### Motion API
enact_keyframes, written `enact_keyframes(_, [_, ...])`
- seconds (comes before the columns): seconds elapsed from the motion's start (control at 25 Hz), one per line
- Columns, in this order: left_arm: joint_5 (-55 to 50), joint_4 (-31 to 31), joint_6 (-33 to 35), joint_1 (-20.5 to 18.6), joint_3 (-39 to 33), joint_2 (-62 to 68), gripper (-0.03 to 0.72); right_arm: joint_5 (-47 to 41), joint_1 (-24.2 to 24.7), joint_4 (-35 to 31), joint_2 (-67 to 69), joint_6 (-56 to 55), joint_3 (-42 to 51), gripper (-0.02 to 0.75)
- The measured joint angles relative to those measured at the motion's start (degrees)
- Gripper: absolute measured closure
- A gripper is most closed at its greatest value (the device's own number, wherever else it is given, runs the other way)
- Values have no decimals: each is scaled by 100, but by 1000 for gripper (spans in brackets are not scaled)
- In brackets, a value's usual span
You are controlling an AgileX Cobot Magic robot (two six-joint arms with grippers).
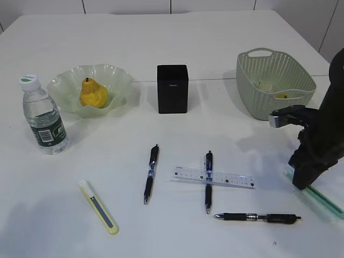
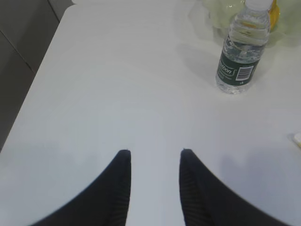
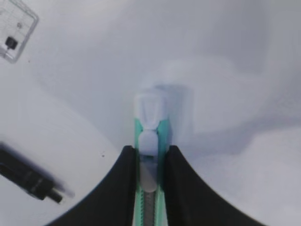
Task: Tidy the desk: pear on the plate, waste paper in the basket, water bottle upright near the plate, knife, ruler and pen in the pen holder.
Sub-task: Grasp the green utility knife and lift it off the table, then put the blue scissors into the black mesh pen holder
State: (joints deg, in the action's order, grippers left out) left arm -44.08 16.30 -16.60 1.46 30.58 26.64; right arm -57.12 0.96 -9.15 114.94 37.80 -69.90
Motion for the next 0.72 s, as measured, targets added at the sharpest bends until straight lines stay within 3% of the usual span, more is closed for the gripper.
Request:
enact_keyframes(0.48, [0,-177,0,0,0,0,449,-947,0,-820,0,-842,-893,594])
enact_keyframes(0.72, [0,-212,0,0,0,0,449,-1138,-14,-898,0,-1458,-1565,594])
